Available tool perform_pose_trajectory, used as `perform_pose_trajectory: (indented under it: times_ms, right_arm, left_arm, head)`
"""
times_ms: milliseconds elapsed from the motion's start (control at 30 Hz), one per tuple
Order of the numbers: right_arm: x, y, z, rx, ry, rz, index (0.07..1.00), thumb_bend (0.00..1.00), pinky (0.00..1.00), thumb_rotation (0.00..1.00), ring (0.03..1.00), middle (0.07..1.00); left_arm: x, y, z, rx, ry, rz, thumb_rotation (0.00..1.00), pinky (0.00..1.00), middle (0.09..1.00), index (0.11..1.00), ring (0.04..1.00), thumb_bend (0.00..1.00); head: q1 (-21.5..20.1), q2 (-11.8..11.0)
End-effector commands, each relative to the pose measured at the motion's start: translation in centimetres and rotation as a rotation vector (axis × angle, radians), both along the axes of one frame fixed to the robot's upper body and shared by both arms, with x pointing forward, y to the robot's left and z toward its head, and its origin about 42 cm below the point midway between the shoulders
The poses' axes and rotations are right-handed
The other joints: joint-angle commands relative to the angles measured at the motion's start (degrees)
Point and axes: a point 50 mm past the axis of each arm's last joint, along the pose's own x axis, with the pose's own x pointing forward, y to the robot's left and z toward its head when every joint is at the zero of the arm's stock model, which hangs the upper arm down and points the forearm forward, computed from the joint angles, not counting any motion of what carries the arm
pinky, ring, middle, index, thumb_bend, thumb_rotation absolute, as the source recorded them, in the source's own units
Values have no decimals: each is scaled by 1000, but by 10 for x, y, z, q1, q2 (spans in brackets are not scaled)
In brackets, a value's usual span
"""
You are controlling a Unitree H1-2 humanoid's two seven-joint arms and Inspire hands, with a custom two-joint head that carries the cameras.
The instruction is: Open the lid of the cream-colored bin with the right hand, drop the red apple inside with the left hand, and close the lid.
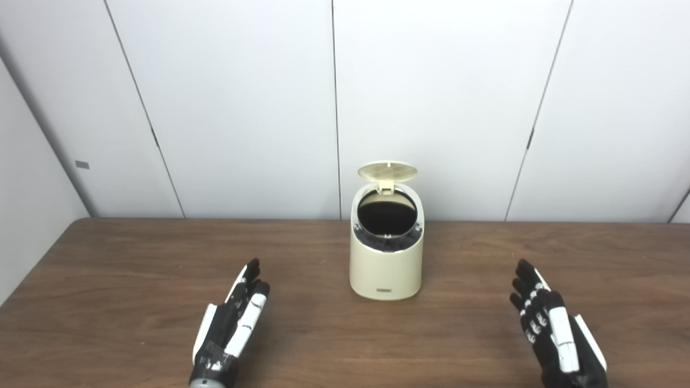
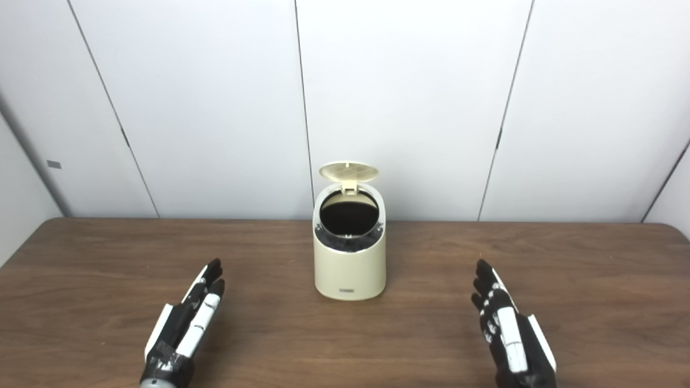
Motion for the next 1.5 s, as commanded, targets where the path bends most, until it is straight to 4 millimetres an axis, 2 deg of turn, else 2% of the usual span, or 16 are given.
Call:
perform_pose_trajectory:
  times_ms: [0, 33, 100, 200, 300, 500, 633, 700, 833, 867, 967, 1133, 1167, 1333, 1467]
  right_arm:
    - [15, 3, 28, -37, -113, 11, 933, 624, 1000, 934, 1000, 989]
    - [21, 5, 36, -52, -121, 14, 931, 629, 1000, 934, 1000, 987]
    - [28, 8, 48, -77, -135, 19, 925, 648, 1000, 946, 1000, 979]
    - [42, 12, 65, -153, -168, 19, 921, 650, 1000, 980, 998, 968]
    - [58, 21, 88, -235, -203, 13, 902, 676, 981, 997, 981, 947]
    - [84, 46, 130, -335, -306, 49, 881, 548, 968, 985, 971, 936]
    - [102, 58, 149, -416, -343, 40, 893, 530, 979, 969, 968, 937]
    - [111, 61, 160, -518, -345, -3, 891, 577, 894, 992, 953, 945]
    - [127, 64, 178, -596, -335, -40, 894, 600, 834, 999, 957, 963]
    - [131, 63, 181, -611, -343, -42, 894, 604, 824, 1000, 950, 959]
    - [142, 64, 191, -691, -378, -36, 896, 570, 883, 1000, 941, 940]
    - [156, 69, 203, -774, -419, -24, 876, 530, 879, 993, 926, 914]
    - [159, 70, 205, -794, -422, -21, 874, 524, 926, 996, 954, 933]
    - [162, 76, 203, -867, -442, -10, 840, 526, 978, 990, 987, 944]
    - [160, 77, 198, -944, -427, 12, 828, 567, 991, 981, 1000, 969]
  left_arm:
    - [0, 2, 7, -22, -60, -8, 832, 1000, 1000, 1000, 999, 536]
    - [-3, 3, 3, -28, -59, -6, 838, 1000, 1000, 1000, 1000, 531]
    - [-7, 4, -1, -35, -58, -2, 948, 1000, 1000, 1000, 1000, 521]
    - [-11, 3, -6, -53, -61, 3, 994, 1000, 1000, 1000, 1000, 552]
    - [-14, 2, -12, -80, -61, 12, 1000, 1000, 1000, 1000, 1000, 598]
    - [-18, 2, -19, -92, -64, 38, 1000, 1000, 1000, 1000, 1000, 581]
    - [-22, 1, -21, -93, -66, 57, 1000, 1000, 1000, 1000, 1000, 559]
    - [-24, 0, -22, -90, -64, 60, 1000, 1000, 1000, 1000, 1000, 562]
    - [-28, -1, -23, -90, -58, 64, 1000, 1000, 1000, 1000, 1000, 567]
    - [-29, -1, -24, -91, -56, 65, 1000, 1000, 1000, 1000, 1000, 568]
    - [-30, -2, -25, -105, -49, 58, 1000, 1000, 1000, 1000, 1000, 562]
    - [-29, -6, -27, -117, -36, 46, 991, 1000, 1000, 1000, 1000, 545]
    - [-29, -7, -27, -118, -34, 45, 987, 1000, 1000, 1000, 1000, 539]
    - [-29, -8, -26, -124, -32, 48, 960, 1000, 1000, 1000, 1000, 533]
    - [-28, -8, -26, -113, -30, 49, 969, 1000, 1000, 1000, 1000, 522]
  head:
    - [0, 1]
    - [-2, 2]
    - [-3, 3]
    - [-5, 5]
    - [-8, 7]
    - [-14, 11]
    - [-20, 11]
    - [-21, 9]
    - [-28, 6]
    - [-29, 6]
    - [-31, 6]
    - [-26, 6]
    - [-26, 6]
    - [-24, 8]
    - [-23, 9]
